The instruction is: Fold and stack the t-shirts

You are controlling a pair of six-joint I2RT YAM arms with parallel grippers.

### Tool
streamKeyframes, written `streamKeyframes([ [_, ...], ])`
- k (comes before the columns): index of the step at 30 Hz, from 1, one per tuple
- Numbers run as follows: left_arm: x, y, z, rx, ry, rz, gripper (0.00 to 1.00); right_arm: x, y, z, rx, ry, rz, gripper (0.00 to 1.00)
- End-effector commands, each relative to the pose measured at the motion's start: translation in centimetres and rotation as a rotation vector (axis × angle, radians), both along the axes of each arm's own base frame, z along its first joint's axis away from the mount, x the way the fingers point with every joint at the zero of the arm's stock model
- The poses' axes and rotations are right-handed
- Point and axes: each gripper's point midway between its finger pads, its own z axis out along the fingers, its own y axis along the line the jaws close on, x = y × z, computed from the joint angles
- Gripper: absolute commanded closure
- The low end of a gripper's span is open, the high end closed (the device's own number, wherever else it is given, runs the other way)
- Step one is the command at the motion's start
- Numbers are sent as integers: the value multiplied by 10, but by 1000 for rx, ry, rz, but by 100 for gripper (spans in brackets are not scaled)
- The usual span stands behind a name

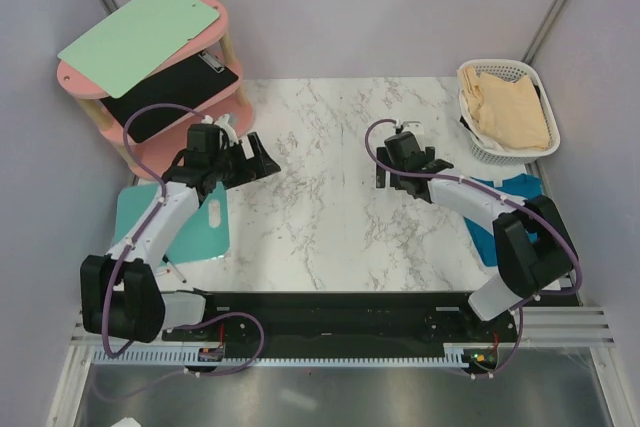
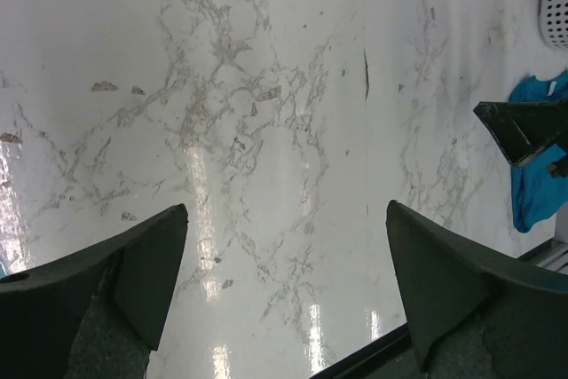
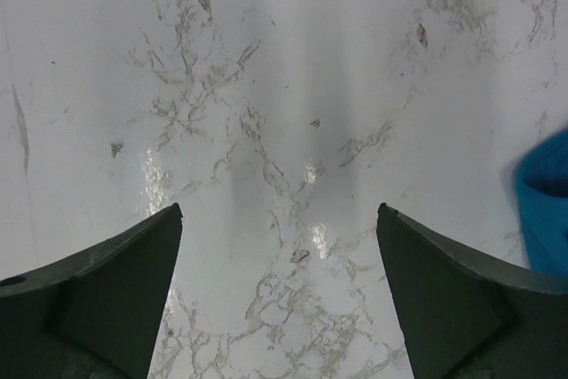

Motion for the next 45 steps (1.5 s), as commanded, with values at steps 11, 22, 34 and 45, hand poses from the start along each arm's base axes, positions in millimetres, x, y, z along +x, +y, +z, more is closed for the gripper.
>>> streamKeyframes([
  [11, 9, -5, 56, 32, -167, -98, 0, 78, -13, 114, -126, -306, -130, 3],
  [22, 8, -12, 25, -6, -40, -97, 0, 176, -78, 196, -51, -461, -322, 3],
  [34, 4, -11, -12, -6, 75, -74, 0, 210, -229, 116, -87, -261, -615, 5],
  [45, 6, -15, -25, -20, 125, -83, 0, 170, -269, 71, -107, -134, -689, 5],
])
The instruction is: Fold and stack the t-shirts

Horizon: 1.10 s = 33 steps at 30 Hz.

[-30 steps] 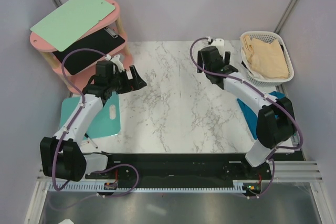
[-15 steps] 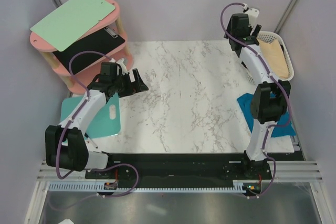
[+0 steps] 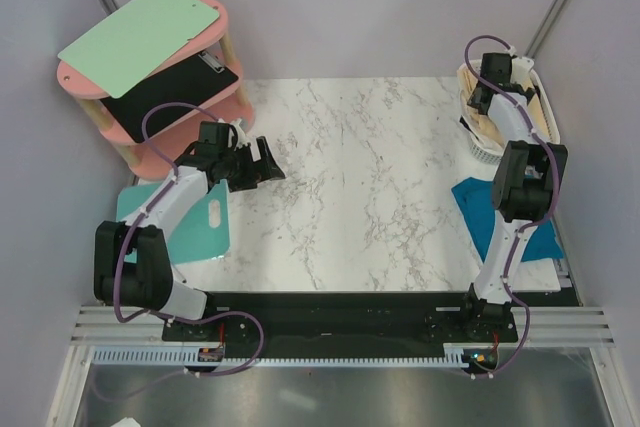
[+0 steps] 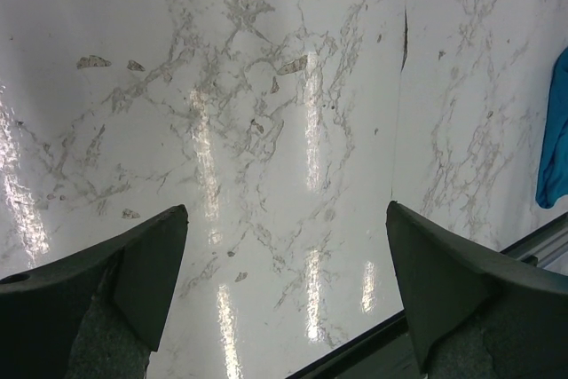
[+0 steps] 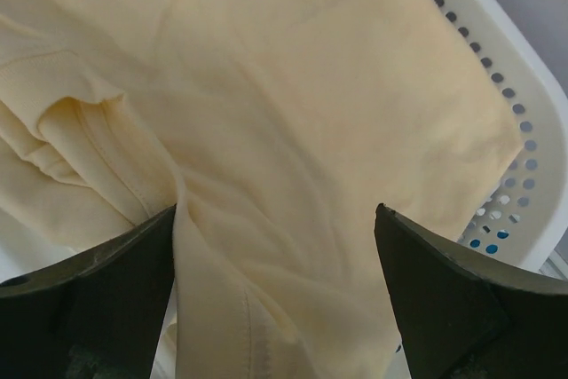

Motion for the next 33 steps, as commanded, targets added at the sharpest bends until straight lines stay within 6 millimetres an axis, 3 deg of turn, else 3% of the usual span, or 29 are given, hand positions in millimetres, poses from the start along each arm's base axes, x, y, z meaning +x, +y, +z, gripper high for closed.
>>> streamKeyframes([
  [1, 1, -8, 3, -37, 9, -8, 0, -9, 10, 9, 26, -10, 18, 8],
  [2, 0, -7, 3, -36, 10, -8, 0, -6, 15, 5, 45, -12, 39, 14],
  [4, 1, -8, 4, -34, 5, -9, 1, -7, 19, -5, 67, -1, 48, 45],
  [6, 0, -7, 5, -29, -1, -6, 1, -7, 22, -11, 94, 2, 55, 100],
  [8, 0, -5, 7, -22, -8, -4, 1, -6, 26, -8, 106, -14, 63, 100],
  [11, -1, -3, 7, -13, -9, 1, 1, -7, 26, 14, 99, -77, 62, 100],
  [17, -1, -2, 10, -9, -20, 2, 1, -12, 32, 106, 69, -295, 110, 100],
  [18, -1, -2, 10, -9, -20, 0, 1, -15, 35, 134, 57, -349, 124, 100],
  [20, -1, -2, 10, -5, -21, 4, 1, -13, 51, 164, 41, -408, 197, 100],
  [21, -1, -2, 10, -5, -21, 2, 1, -16, 61, 189, 33, -456, 239, 100],
  [24, 0, 0, 10, 1, -21, 9, 1, -17, 117, 230, 12, -513, 433, 100],
  [26, 0, 0, 11, 2, -25, 9, 1, -21, 171, 244, 26, -524, 572, 100],
  [27, 1, 0, 10, 5, -26, 11, 1, -24, 191, 246, 16, -513, 635, 100],
  [28, 0, 0, 9, 5, -21, 11, 1, -30, 229, 246, 36, -506, 725, 100],
  [30, 1, 1, 11, 9, -28, 15, 1, -42, 269, 239, 86, -478, 834, 100],
  [31, 0, 1, 10, 11, -28, 15, 1, -52, 299, 236, 121, -472, 898, 100],
  [33, 0, 3, 11, 17, -30, 20, 1, -67, 332, 229, 198, -456, 987, 100],
])
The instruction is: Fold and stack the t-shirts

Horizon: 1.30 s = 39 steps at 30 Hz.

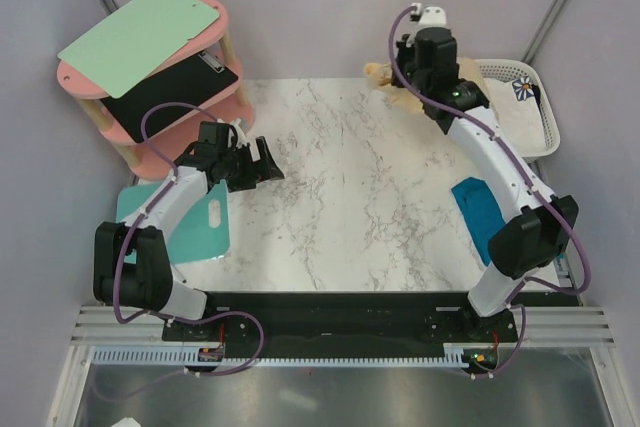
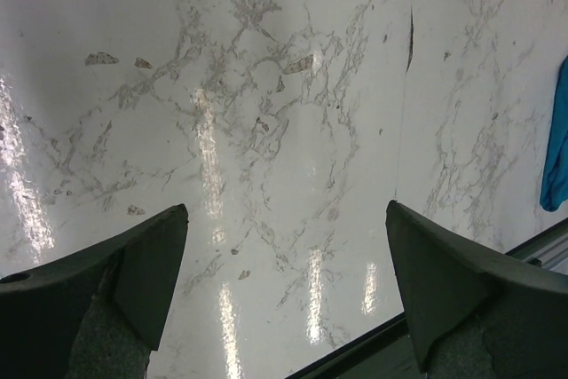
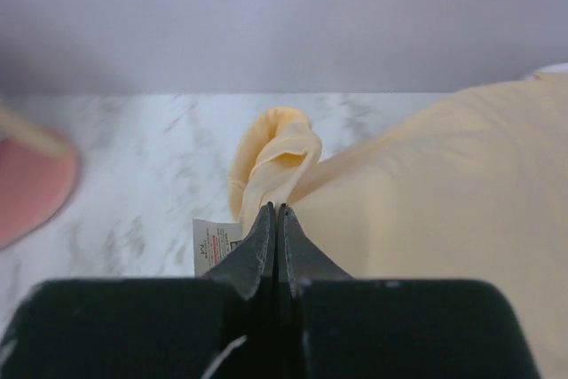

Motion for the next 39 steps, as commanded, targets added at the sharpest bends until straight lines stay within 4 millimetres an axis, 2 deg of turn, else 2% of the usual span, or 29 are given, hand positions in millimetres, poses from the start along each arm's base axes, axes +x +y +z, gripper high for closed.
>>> streamKeyframes([
  [1, 1, 1, 12, 10, -38, 13, 1, -44, 90, 10, 65, 16, 309, 100],
  [4, 2, 3, 14, 16, -45, 19, 1, -72, 133, 13, 106, 41, 457, 100],
  [7, 2, 5, 14, 26, -48, 28, 1, -96, 154, 29, 163, 33, 565, 100],
  [12, 4, 7, 13, 37, -49, 39, 1, -119, 148, 69, 222, -43, 590, 100],
  [13, 4, 7, 13, 37, -49, 39, 1, -119, 146, 70, 220, -48, 581, 100],
  [15, 5, 7, 14, 36, -49, 38, 1, -117, 140, 55, 190, -24, 548, 100],
  [16, 4, 7, 15, 35, -52, 38, 1, -115, 137, 44, 174, -5, 530, 100],
  [17, 4, 7, 15, 36, -53, 37, 1, -111, 133, 14, 143, 52, 502, 100],
  [19, 3, 9, 18, 38, -64, 42, 1, -110, 128, -25, 101, 131, 467, 100],
  [20, 3, 8, 18, 41, -69, 40, 1, -110, 119, -67, 65, 217, 418, 100],
  [21, 3, 9, 20, 42, -72, 40, 1, -111, 110, -90, 45, 263, 365, 100],
  [22, 3, 9, 21, 41, -77, 40, 1, -120, 98, -134, 3, 356, 326, 100],
  [23, 3, 9, 22, 42, -80, 37, 1, -124, 86, -155, -20, 401, 281, 100],
  [24, 4, 8, 23, 40, -83, 36, 1, -124, 65, -173, -39, 433, 190, 100],
  [26, 4, 8, 23, 37, -79, 33, 1, -142, 34, -215, -79, 532, 94, 100],
  [27, 3, 7, 22, 36, -77, 32, 1, -144, 12, -224, -89, 555, 20, 100],
  [28, 4, 7, 23, 35, -80, 31, 1, -155, -4, -235, -106, 588, -19, 100],
  [30, 4, 7, 24, 32, -78, 34, 1, -161, -30, -236, -128, 598, -117, 100],
  [31, 5, 5, 23, 32, -78, 32, 1, -165, -48, -228, -166, 577, -189, 100],
  [33, 8, 2, 23, 37, -76, 34, 1, -167, -66, -217, -210, 548, -269, 100],
  [34, 7, -6, 24, 40, -82, 14, 1, -166, -75, -204, -234, 518, -310, 85],
  [36, 11, -15, 22, 57, -82, 0, 1, -165, -78, -191, -245, 494, -316, 67],
  [37, 9, -26, 20, 62, -82, -27, 1, -162, -75, -179, -228, 465, -305, 44],
  [38, 10, -32, 18, 65, -75, -35, 1, -161, -69, -176, -210, 461, -264, 36],
  [39, 13, -36, 20, 69, -82, -40, 1, -157, -60, -170, -181, 435, -224, 32],
])
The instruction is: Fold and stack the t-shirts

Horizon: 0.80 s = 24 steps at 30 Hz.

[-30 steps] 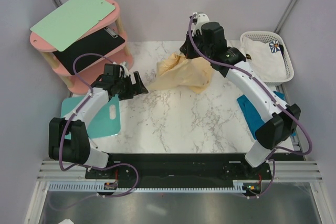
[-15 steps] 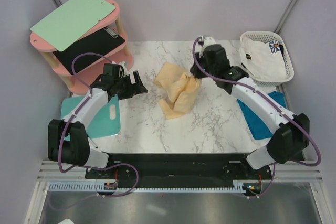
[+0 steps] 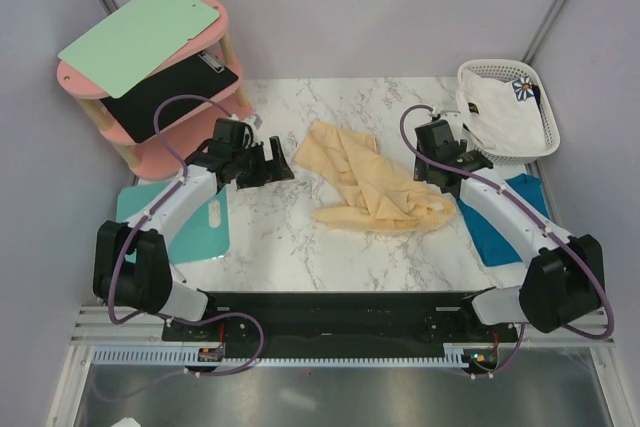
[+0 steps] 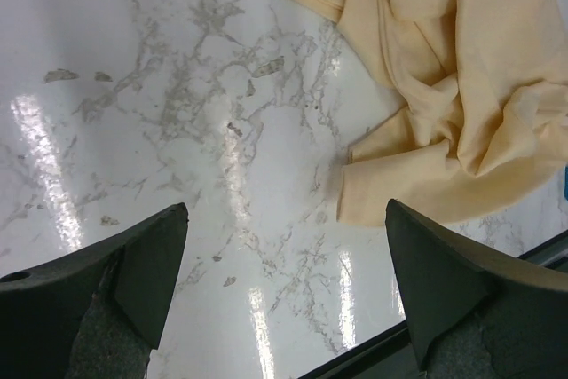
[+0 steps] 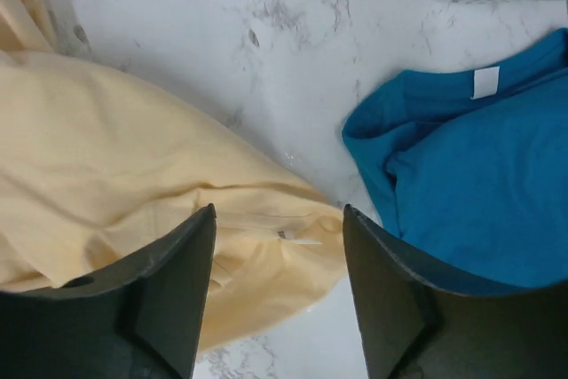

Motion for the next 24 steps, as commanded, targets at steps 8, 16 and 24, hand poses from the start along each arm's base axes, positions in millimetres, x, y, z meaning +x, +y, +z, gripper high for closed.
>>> streamKeyframes([
  [8, 23, -43, -11, 39, 21, -52, 1, 12, 74, 25, 263, -76, 264, 5],
  [16, 32, -50, -15, 43, 29, -69, 2, 8, 119, -36, 222, 99, 348, 27],
  [24, 30, -47, -31, 71, 62, -68, 2, -7, 119, -59, 160, 213, 337, 58],
])
